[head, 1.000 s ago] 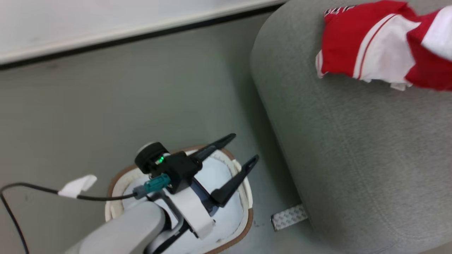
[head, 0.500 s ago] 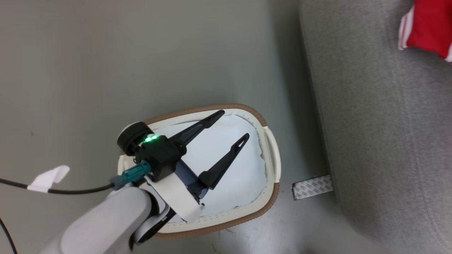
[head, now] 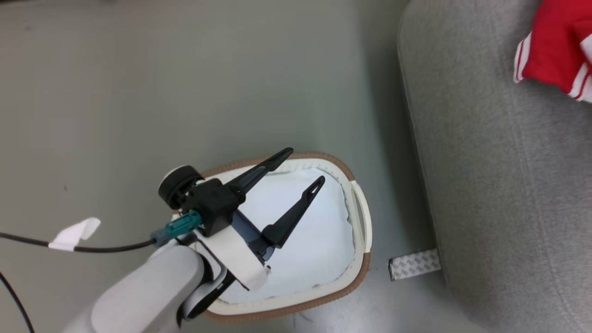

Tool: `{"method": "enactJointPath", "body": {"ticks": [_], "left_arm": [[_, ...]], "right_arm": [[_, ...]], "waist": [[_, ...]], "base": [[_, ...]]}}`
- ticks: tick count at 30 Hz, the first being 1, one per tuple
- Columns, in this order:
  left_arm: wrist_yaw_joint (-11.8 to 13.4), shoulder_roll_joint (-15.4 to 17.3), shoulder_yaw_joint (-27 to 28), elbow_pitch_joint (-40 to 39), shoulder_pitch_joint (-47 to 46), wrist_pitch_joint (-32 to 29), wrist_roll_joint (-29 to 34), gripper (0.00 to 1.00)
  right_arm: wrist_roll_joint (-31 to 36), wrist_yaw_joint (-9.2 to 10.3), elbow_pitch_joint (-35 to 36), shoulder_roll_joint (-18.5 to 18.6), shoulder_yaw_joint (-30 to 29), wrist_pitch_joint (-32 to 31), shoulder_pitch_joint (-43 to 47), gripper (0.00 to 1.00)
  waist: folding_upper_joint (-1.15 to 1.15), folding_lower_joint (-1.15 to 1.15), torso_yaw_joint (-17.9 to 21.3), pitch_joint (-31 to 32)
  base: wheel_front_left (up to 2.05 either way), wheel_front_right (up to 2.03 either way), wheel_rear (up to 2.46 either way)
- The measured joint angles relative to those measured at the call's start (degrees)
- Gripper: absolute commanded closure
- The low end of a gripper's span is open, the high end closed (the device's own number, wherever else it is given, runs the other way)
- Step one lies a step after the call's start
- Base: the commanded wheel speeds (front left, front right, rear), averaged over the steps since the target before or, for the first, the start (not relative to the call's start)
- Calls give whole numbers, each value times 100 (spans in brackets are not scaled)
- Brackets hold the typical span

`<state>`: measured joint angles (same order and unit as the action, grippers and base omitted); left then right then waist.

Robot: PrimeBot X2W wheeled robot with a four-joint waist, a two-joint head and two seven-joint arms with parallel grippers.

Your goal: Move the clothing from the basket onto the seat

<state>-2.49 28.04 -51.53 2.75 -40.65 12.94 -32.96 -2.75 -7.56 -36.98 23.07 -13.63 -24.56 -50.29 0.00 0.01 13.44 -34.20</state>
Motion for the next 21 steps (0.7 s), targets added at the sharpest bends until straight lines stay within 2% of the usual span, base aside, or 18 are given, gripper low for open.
{"method": "enactJointPath", "body": {"ticks": [6,10,14,21], "left_arm": [[27,-131,18,293,155,85,-83,0],[110,-234,122,493,366,146,-215,0],[231,-337,305,692,630,183,-370,0],[503,-413,790,979,1141,212,-609,0]], "right_arm": [[-192,0,215,20,279,-299,663,0],[-534,0,575,164,614,-442,1231,0],[-949,1,1182,458,888,-424,1664,0],[-1831,0,2327,572,1290,-274,2191,0]], "waist": [[0,0,0,554],[0,-1,-16,1063],[0,-2,-52,1633],[0,-2,-185,2632]], "base": [[0,0,0],[0,0,0],[0,0,0],[0,0,0]]}}
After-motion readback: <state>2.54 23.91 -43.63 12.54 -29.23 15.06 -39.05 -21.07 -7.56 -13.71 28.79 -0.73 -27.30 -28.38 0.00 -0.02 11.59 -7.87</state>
